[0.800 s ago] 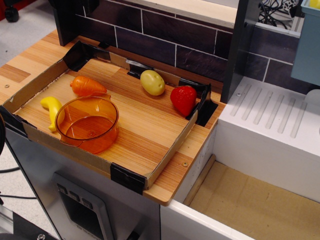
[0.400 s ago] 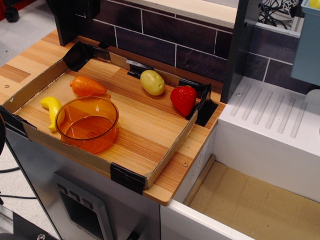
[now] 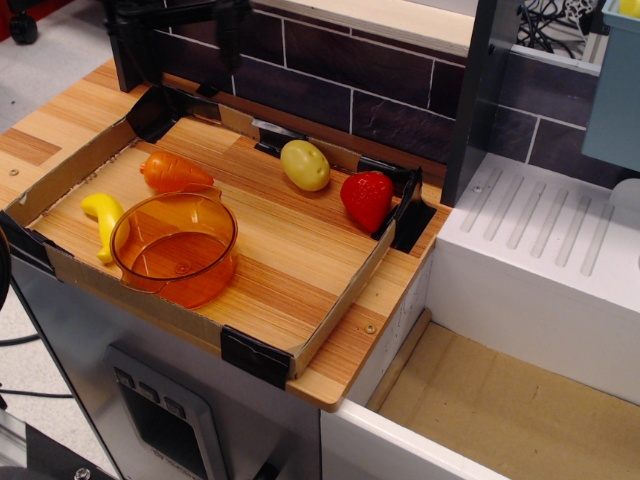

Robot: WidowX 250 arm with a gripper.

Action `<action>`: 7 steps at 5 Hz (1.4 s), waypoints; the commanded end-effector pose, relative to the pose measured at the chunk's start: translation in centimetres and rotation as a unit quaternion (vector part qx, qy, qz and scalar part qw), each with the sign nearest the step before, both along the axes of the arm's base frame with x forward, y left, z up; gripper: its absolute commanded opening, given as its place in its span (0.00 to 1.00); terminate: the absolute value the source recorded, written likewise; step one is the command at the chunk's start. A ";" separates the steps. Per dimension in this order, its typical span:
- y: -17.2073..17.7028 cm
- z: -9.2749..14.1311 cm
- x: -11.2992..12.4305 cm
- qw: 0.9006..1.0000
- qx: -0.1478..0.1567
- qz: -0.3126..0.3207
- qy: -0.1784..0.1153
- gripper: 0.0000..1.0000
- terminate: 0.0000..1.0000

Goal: Put potato in pot

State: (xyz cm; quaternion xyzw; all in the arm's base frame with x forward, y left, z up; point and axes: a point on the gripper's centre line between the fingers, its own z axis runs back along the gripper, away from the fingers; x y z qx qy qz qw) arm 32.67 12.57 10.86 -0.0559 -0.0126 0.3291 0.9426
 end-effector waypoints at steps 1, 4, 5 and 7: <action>-2.0 2.9 1.4 0.984 -0.014 0.173 -0.051 1.00 0.00; -4.2 0.3 3.0 0.976 -0.048 0.199 -0.074 1.00 0.00; -4.6 -0.7 2.7 0.978 -0.039 0.189 -0.081 1.00 0.00; -4.5 -2.9 4.2 0.973 -0.029 0.214 -0.084 1.00 0.00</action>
